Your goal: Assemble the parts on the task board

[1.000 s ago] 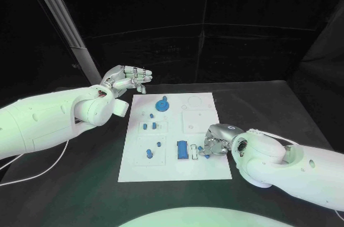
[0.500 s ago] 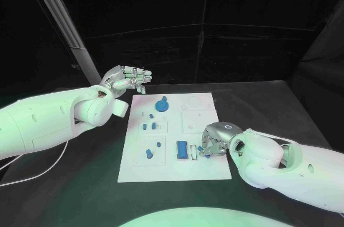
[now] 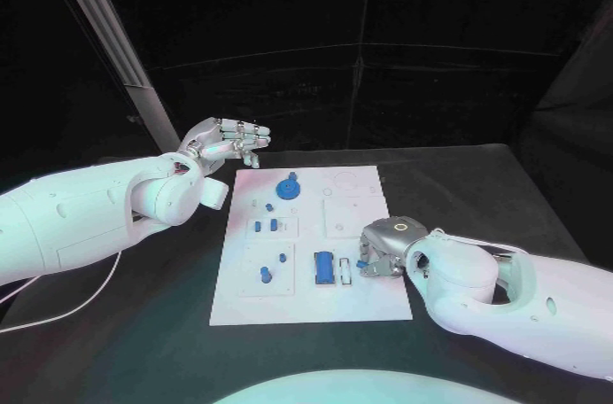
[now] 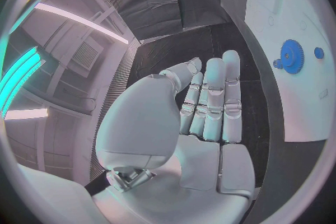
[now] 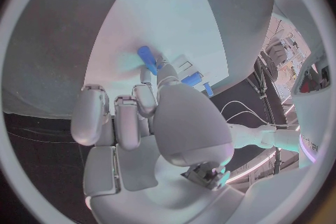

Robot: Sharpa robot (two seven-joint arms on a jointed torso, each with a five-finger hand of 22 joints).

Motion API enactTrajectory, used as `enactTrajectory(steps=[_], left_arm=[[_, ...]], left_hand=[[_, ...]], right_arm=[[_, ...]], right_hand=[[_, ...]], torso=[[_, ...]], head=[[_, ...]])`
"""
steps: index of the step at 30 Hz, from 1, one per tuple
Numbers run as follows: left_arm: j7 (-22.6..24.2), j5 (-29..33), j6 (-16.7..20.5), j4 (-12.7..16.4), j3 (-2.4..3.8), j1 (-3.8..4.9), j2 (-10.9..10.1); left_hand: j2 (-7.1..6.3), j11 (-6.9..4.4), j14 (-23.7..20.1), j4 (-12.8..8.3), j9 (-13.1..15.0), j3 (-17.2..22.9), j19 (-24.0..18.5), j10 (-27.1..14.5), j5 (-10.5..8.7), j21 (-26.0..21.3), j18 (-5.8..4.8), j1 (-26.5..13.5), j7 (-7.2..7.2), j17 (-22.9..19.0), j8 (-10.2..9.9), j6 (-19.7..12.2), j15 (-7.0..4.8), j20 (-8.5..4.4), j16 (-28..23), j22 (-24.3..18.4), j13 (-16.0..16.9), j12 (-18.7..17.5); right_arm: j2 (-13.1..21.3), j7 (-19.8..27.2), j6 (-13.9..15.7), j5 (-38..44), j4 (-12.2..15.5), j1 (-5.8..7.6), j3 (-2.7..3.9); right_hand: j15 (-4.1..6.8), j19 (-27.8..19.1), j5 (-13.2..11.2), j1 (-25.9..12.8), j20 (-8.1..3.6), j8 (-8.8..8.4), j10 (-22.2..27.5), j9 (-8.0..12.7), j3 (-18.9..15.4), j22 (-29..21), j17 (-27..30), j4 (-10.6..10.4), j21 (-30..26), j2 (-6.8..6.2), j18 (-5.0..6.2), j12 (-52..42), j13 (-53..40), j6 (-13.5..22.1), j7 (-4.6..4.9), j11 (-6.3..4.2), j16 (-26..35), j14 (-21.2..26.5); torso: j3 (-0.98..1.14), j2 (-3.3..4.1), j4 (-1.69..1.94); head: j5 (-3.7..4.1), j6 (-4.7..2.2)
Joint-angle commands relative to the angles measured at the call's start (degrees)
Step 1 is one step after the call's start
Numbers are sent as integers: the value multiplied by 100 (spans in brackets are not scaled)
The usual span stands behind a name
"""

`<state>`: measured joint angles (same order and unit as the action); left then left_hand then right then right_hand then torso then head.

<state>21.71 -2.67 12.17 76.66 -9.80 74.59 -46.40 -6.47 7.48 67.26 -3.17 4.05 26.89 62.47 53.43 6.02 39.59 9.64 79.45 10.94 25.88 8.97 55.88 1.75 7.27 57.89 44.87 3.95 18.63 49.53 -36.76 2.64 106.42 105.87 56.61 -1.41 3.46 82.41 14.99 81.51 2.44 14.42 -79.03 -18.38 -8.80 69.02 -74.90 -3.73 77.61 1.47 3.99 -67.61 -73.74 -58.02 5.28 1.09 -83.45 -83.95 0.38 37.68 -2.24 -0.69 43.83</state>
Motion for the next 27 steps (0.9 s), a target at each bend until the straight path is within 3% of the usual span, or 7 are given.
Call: enactTrajectory(steps=[1,7,10,14,18,22,27], left_arm=[[8,10,-79,-1,2,7,5],[1,10,-87,1,2,7,2],[-2,10,-92,1,2,8,2],[-3,10,-94,1,1,8,1],[-3,10,-97,2,1,7,1],[-3,10,-99,4,1,7,0],[-2,10,-98,6,0,7,0]], left_hand=[[5,-12,-32,-8,2,-29,-6,-36,-4,-27,90,-40,-1,-5,20,-50,26,35,27,-6,-8,17],[5,-12,-32,-8,2,-29,-6,-36,-4,-27,90,-40,-1,-5,20,-50,26,35,27,-6,-8,17],[7,-11,-34,-11,1,-29,-6,-45,-3,-29,90,-34,-1,-8,21,-55,26,35,27,-7,-8,20],[7,-11,-34,-11,1,-29,-6,-46,-2,-29,90,-33,-1,-9,21,-55,26,35,27,-7,-8,20],[7,-11,-34,-11,1,-29,-6,-46,-2,-29,90,-33,-1,-9,21,-55,26,35,27,-7,-8,20],[7,-11,-34,-11,1,-29,-6,-46,-2,-29,90,-33,-1,-9,21,-55,26,35,27,-7,-8,20],[7,-11,-34,-11,1,-29,-6,-46,-2,-29,90,-33,-1,-9,21,-55,26,35,27,-7,-8,20]], right_arm=[[-1,-143,-595,204,-31,-16,-22],[-12,-250,-660,240,-32,-17,-24],[-10,-322,-467,283,-17,-20,-24],[7,-368,-137,266,24,-30,-24],[26,-372,186,214,71,-34,-24],[67,-355,637,79,129,-36,-23],[175,-252,1250,-475,223,-36,-21]], right_hand=[[8,20,38,17,14,-40,-16,24,64,9,-601,-7,-5,20,22,-24,-8,-93,-12,-64,22,-399],[29,25,150,1,-8,-74,-21,69,136,14,-605,-23,-4,46,22,-18,3,-189,-40,-90,24,-401],[81,45,72,209,-52,-89,-46,106,421,45,-624,69,15,241,19,-40,-9,-318,-97,-156,13,-407],[110,64,-14,312,-90,-122,-81,140,765,72,-649,154,31,377,11,-67,-26,-387,-132,-179,-1,-414],[109,72,5,185,-98,-171,-104,177,1089,77,-664,194,31,279,8,-65,-23,-430,-127,-171,-7,-418],[112,83,57,-96,-94,-234,-133,221,1609,92,-681,218,34,53,6,-70,-25,-487,-134,-175,-12,-423],[119,101,94,-513,-95,-289,-182,256,2073,124,-716,79,49,-191,0,-116,-59,-538,-142,-176,-33,-433]], torso=[[0,-2,1],[3,5,-1],[6,3,2],[6,5,2],[4,8,5],[4,10,6],[-3,4,2]], head=[[3,-1],[6,-4],[4,-6],[1,-10],[1,-1],[5,-6],[9,-2]])
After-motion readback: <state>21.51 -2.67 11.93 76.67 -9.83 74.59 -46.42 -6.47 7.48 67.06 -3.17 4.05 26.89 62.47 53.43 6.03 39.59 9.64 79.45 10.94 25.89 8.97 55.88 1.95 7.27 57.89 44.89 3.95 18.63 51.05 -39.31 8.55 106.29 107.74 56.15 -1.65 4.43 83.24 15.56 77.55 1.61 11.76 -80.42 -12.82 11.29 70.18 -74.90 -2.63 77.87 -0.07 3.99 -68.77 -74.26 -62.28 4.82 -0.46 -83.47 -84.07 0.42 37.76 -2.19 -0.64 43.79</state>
